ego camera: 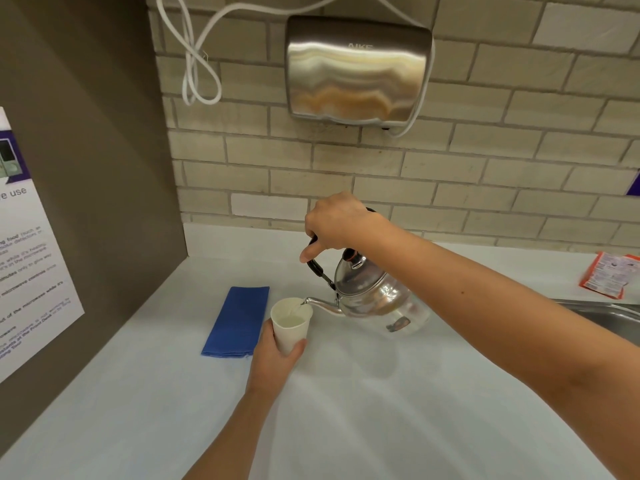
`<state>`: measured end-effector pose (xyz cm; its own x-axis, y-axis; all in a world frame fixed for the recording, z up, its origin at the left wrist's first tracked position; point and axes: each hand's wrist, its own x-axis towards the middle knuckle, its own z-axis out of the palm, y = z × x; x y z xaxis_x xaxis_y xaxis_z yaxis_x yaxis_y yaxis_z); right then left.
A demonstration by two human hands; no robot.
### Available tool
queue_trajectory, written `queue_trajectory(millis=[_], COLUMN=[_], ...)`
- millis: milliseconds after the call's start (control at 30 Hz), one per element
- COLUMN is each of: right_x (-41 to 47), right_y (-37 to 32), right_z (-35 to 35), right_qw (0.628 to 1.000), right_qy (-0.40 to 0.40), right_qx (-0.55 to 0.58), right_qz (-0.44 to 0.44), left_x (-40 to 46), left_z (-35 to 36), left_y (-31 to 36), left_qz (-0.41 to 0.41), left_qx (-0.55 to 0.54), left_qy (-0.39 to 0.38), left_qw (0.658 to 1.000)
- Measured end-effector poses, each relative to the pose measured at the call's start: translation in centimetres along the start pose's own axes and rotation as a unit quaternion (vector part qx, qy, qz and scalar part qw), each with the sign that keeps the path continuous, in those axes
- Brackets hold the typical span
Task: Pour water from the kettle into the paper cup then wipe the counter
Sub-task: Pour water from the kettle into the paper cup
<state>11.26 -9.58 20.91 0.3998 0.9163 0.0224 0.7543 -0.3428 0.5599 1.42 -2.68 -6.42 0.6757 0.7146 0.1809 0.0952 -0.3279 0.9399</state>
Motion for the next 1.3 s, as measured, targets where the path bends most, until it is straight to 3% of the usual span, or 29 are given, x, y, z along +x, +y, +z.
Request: queue_trajectory(millis=[1300], right_x=[0.0], right_y=[-0.5], right_z=[0.6], right_qw=[0.999], right_qy=[-0.001], right_qx=[-0.032], right_qz=[-0.007], left_x=[-0.6], left_z=[-0.2], left_y=[1.1], left_qz=[-0.018], left_qx=[0.011], left_qy=[-0.014], left_qw=[1.000])
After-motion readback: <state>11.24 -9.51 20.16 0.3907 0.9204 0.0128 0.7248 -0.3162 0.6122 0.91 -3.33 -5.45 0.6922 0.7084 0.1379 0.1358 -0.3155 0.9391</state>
